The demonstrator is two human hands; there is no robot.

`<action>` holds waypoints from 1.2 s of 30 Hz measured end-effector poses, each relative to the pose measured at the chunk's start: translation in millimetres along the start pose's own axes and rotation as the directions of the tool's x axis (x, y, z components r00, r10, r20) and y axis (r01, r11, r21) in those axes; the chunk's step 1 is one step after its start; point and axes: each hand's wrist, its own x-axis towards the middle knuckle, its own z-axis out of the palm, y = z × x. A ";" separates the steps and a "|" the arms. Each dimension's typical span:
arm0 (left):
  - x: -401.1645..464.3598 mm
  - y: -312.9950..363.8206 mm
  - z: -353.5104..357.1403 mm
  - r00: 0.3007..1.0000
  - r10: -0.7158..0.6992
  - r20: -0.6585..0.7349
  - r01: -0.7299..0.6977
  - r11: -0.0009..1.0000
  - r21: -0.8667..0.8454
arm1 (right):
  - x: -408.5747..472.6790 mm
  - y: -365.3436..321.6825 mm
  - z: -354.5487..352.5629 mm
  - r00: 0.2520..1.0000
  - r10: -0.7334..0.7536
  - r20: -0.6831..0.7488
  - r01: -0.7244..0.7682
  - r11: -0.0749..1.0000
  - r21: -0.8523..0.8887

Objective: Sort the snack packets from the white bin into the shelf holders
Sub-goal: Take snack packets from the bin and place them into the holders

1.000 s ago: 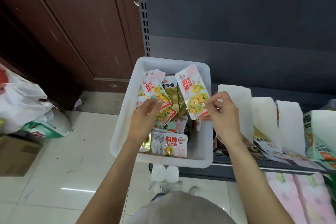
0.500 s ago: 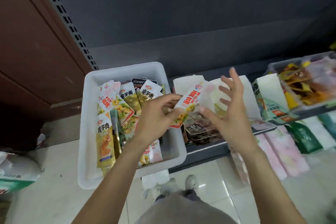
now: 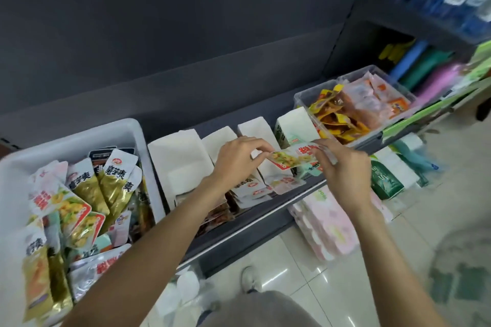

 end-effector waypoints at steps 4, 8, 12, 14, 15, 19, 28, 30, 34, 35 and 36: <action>15.9 -11.0 15.3 0.995 -0.027 0.097 0.010 0.986 0.166 | 7.4 11.0 25.9 0.993 -0.073 0.095 0.076 0.997 -0.024; 16.1 -15.1 17.2 0.944 -0.114 0.309 -0.001 0.937 0.349 | 15.7 13.2 49.6 0.776 -0.290 0.560 0.434 0.890 -0.140; 9.1 -16.6 16.3 0.928 -0.106 0.358 -0.029 0.935 0.353 | 20.9 9.8 63.2 0.575 -0.317 0.754 0.505 0.863 -0.022; 8.3 -16.5 15.6 0.928 -0.102 0.359 -0.030 0.938 0.346 | 23.4 12.6 62.6 0.548 -0.267 0.792 0.396 0.918 0.036; 7.8 -16.7 15.2 0.928 -0.106 0.358 -0.024 0.940 0.340 | 23.8 14.3 60.2 0.516 -0.231 0.825 0.322 0.945 0.063; 6.7 -15.9 10.8 0.926 -0.133 0.354 0.024 0.955 0.295 | 20.5 21.7 48.3 0.407 -0.144 0.902 0.128 0.987 0.100; -41.0 9.1 -55.2 0.842 -0.447 -0.301 0.359 0.882 -0.304 | 32.9 -39.0 17.8 0.824 -0.260 0.504 0.025 0.905 0.425; -70.0 6.1 -78.6 0.769 -0.480 -0.421 0.353 0.869 -0.346 | 28.9 -72.3 27.0 0.794 -0.352 0.496 0.031 0.838 0.545; -141.6 -22.6 -118.7 0.677 -0.513 -0.528 0.532 0.837 -0.129 | 5.3 -145.6 65.1 0.625 -0.505 0.595 0.065 0.793 0.606; -160.2 -34.2 -127.0 0.665 -0.539 -0.517 0.602 0.796 -0.055 | -1.1 -162.8 76.3 0.584 -0.532 0.613 0.083 0.791 0.607; -178.9 -46.4 -135.1 0.647 -0.571 -0.506 0.665 0.747 0.007 | -7.1 -180.0 87.3 0.544 -0.556 0.629 0.105 0.788 0.607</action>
